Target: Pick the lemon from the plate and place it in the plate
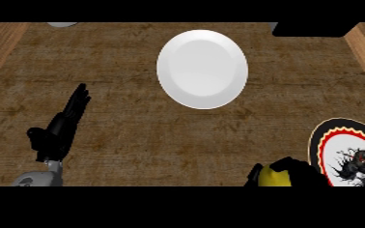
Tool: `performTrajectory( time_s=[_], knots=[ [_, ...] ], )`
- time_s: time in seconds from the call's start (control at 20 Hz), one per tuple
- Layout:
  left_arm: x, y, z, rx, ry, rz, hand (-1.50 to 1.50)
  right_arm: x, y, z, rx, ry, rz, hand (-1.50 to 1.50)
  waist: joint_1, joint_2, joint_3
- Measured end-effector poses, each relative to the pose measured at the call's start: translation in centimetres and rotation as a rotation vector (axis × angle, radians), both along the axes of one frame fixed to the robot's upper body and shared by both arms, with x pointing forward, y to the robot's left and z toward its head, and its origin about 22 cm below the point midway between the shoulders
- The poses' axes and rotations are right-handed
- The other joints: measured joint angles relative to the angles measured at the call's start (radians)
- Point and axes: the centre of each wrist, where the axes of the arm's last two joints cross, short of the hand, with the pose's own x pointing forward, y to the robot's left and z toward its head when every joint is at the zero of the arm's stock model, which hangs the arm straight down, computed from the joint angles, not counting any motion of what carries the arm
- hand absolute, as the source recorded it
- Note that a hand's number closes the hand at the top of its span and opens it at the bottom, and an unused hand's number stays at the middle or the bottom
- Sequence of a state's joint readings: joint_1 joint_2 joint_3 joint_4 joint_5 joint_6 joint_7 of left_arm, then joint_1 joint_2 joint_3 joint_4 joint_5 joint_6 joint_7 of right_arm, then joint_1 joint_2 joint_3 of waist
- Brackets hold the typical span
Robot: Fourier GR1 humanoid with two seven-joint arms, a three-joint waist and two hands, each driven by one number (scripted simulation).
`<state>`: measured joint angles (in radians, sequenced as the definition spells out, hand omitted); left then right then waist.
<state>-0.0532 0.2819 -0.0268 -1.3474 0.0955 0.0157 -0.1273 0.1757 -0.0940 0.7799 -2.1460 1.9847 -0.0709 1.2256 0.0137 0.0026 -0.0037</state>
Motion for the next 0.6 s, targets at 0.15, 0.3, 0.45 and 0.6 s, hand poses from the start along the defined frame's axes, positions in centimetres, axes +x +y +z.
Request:
performTrajectory(
  time_s=[0.15, 0.3, 0.45, 0.6],
  knots=[
    [0.4, -0.2, 0.2, -0.001, -0.005, -0.011, 0.0, 0.8, 0.4, 0.7, 0.007, -0.014, 0.019, 1.5, 0.008, 0.005, 0.0],
    [0.7, -0.5, 0.3, 0.003, -0.011, -0.022, 0.0, 2.4, 1.1, 1.7, 0.044, -0.027, 0.029, 1.5, 0.017, 0.008, 0.001],
    [1.1, -0.6, 0.7, 0.005, -0.02, -0.034, 0.0, 4.6, 1.3, 2.3, 0.071, -0.017, 0.037, 1.5, 0.032, 0.011, 0.001],
    [1.4, -1.2, 0.7, -0.003, -0.017, -0.048, 0.0, 7.3, 1.7, 2.8, 0.093, 0.001, 0.052, 1.5, 0.041, 0.014, 0.002]
  ],
)
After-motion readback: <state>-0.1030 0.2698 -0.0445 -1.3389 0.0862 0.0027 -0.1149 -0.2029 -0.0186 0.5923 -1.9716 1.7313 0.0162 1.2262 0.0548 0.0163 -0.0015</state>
